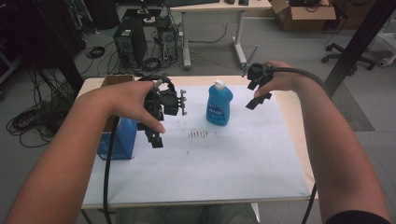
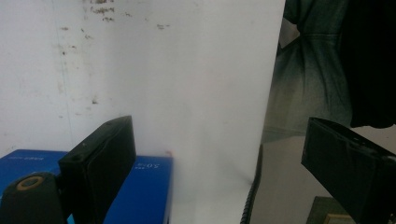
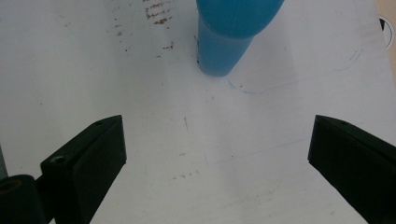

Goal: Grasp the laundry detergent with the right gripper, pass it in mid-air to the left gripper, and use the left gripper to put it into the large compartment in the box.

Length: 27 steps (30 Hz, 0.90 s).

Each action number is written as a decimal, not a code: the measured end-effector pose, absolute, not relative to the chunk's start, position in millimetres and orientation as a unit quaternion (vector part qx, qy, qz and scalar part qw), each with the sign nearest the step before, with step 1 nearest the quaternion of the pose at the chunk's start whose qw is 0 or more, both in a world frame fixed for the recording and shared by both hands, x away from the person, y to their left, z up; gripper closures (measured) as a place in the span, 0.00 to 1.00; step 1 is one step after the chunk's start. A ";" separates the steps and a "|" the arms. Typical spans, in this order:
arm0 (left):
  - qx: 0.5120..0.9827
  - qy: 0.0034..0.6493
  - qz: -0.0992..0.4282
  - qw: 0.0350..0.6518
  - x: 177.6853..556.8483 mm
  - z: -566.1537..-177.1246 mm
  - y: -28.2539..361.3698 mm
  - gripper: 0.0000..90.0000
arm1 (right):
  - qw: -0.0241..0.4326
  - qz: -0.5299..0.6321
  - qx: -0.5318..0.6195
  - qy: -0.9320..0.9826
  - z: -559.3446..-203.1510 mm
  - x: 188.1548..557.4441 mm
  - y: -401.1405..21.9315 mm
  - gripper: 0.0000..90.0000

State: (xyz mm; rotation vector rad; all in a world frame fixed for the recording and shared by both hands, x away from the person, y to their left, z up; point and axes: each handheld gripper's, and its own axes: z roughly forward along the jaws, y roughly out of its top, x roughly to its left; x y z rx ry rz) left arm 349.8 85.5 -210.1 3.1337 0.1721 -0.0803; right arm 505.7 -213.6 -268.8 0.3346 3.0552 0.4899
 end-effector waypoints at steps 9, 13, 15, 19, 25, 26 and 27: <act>0.998 0.057 -0.025 0.004 350.8 -209.4 88.4 0.11 | 0.016 0.202 0.129 0.971 -278.3 506.5 -218.0 0.05; 0.998 0.056 -0.026 0.003 350.6 -208.7 88.9 0.11 | 0.019 0.221 0.135 0.966 -284.4 507.2 -219.4 0.05; 0.998 0.057 -0.025 0.003 350.8 -208.3 89.6 0.11 | 0.019 0.236 0.140 0.961 -290.5 507.1 -220.9 0.05; 0.998 0.059 -0.026 0.003 351.0 -208.3 89.7 0.11 | 0.021 0.252 0.147 0.956 -297.3 507.3 -223.2 0.05; 0.998 0.057 -0.026 0.002 351.8 -208.2 88.3 0.11 | 0.030 0.285 0.154 0.946 -310.5 508.1 -228.6 0.05; 0.998 0.057 -0.027 0.001 352.0 -208.1 88.0 0.11 | 0.032 0.289 0.155 0.944 -312.4 508.0 -229.3 0.05; 0.998 0.058 -0.026 0.003 352.1 -208.1 87.8 0.11 | 0.032 0.289 0.155 0.944 -312.4 508.0 -229.3 0.05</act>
